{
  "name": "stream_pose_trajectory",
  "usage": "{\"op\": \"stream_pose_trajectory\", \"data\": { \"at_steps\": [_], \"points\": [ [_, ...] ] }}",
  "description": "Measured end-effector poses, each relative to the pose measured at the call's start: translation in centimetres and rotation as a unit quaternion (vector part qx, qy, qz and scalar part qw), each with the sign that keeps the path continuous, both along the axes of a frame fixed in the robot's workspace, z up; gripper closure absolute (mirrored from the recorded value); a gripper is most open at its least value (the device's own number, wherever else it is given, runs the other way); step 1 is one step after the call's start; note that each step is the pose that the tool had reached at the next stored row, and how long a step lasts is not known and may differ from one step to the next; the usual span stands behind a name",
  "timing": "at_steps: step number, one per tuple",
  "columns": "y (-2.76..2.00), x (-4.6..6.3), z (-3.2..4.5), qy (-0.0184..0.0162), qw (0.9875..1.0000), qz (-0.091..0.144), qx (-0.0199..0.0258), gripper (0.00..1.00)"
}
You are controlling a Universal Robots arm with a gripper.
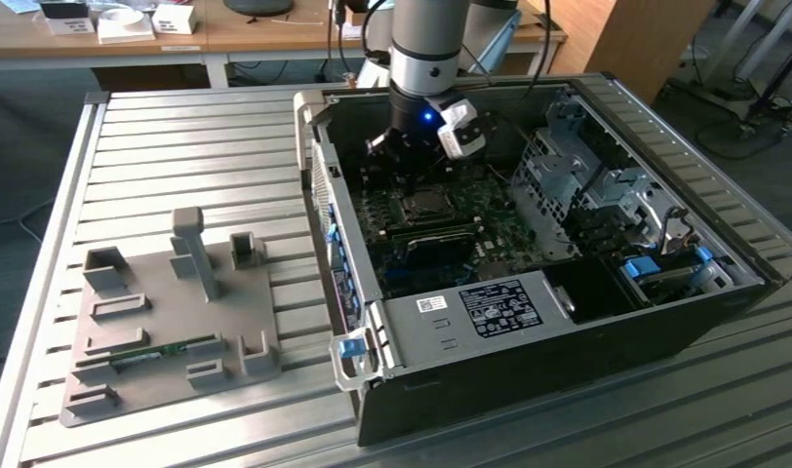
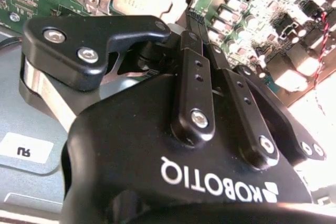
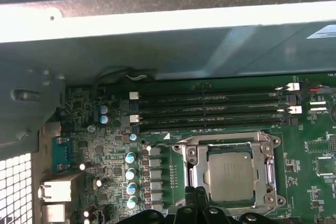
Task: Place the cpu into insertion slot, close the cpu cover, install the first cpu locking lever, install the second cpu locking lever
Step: 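Install the first cpu locking lever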
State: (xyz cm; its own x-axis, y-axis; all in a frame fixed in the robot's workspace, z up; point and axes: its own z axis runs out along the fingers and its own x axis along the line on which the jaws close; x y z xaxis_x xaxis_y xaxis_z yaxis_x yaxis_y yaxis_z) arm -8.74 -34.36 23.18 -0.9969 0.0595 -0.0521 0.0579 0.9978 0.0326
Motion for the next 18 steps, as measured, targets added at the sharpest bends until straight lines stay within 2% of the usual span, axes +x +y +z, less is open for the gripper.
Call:
{"op": "stream_pose_trajectory", "data": {
  "at_steps": [3,10,18],
  "points": [
    [-0.07,0.0,0.00,0.0000,1.0000,0.008,0.0000,0.89],
    [-0.08,-0.1,0.00,-0.0001,1.0000,0.009,0.0001,0.89],
    [-0.09,-1.0,0.00,-0.0009,1.0000,0.009,0.0000,0.89]
  ]
}}
